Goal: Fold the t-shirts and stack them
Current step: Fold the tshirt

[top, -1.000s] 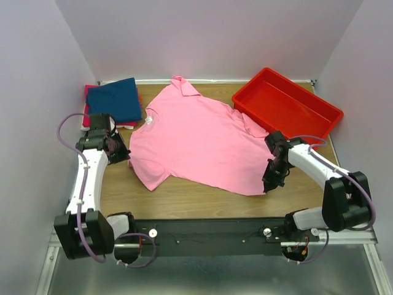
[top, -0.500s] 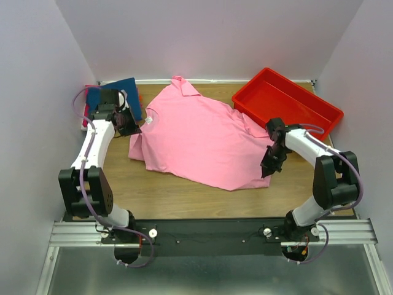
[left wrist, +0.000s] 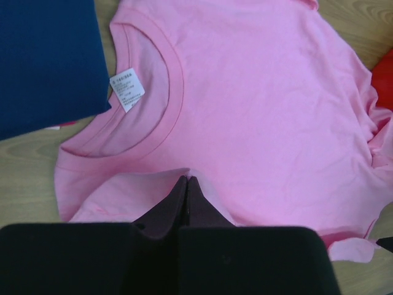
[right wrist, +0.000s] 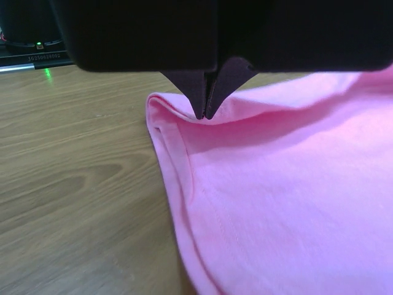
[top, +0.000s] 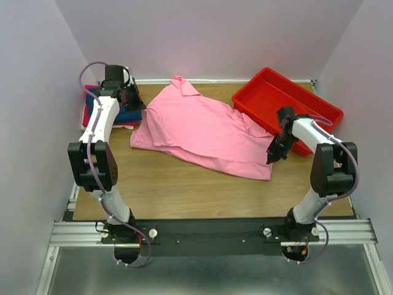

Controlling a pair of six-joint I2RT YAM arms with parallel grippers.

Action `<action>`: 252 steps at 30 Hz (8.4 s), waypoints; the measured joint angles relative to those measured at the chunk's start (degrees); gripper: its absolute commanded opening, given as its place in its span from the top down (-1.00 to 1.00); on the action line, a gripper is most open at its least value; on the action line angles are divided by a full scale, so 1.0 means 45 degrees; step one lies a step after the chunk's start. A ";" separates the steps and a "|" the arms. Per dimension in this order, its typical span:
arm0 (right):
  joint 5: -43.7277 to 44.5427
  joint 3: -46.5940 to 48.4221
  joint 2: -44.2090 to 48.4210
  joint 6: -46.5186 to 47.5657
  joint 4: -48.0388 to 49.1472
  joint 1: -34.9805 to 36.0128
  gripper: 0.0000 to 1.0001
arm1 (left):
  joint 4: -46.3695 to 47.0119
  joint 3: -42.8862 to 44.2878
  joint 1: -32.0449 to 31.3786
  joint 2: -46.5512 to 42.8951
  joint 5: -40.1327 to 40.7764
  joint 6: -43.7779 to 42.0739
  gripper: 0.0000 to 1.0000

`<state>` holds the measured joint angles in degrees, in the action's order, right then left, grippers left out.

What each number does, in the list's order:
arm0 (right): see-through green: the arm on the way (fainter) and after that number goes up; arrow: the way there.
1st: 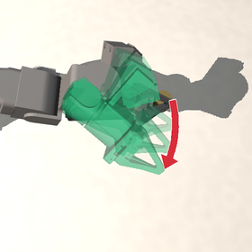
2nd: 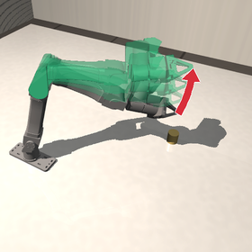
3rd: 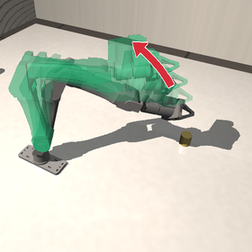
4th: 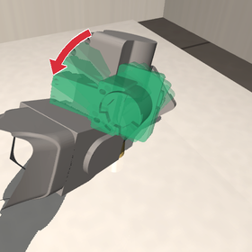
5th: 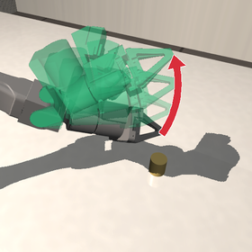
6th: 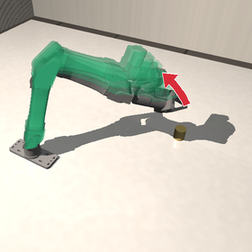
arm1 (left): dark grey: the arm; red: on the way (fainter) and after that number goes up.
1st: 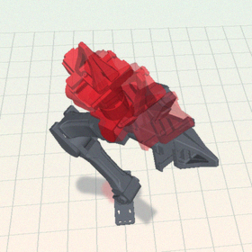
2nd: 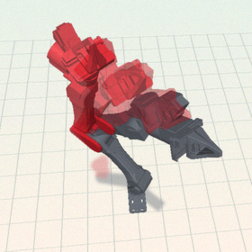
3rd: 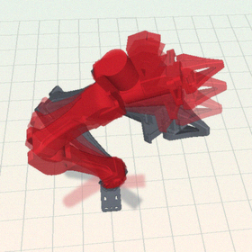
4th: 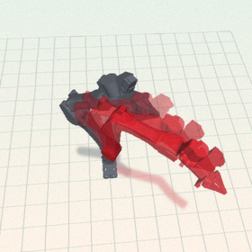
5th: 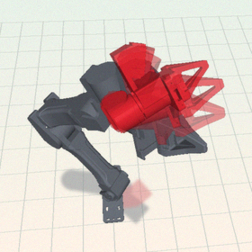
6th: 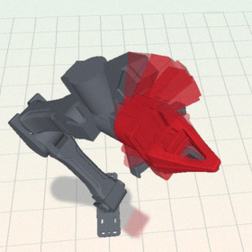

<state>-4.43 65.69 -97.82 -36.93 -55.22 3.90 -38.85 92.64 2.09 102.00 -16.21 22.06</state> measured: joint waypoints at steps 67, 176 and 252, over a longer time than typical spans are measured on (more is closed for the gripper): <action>-0.2268 0.0588 -0.1812 0.0413 0.4498 0.1705 -0.41 | 0.2521 -0.0869 -0.1209 0.4197 -0.1564 -0.1515 -0.25; -0.3026 -0.2696 0.0971 -0.0986 0.2773 0.3337 -0.41 | -0.0039 -0.3944 -0.3123 0.0389 -0.0165 -0.1724 1.00; 0.0568 0.1001 -0.0874 0.0554 0.3672 0.4075 -0.09 | 0.2963 -0.3264 -0.0573 0.0136 -0.1676 -0.1569 -0.01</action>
<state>-1.87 70.19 -101.75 -34.44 -38.70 22.24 -25.52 77.95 -0.49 102.61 -23.75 15.00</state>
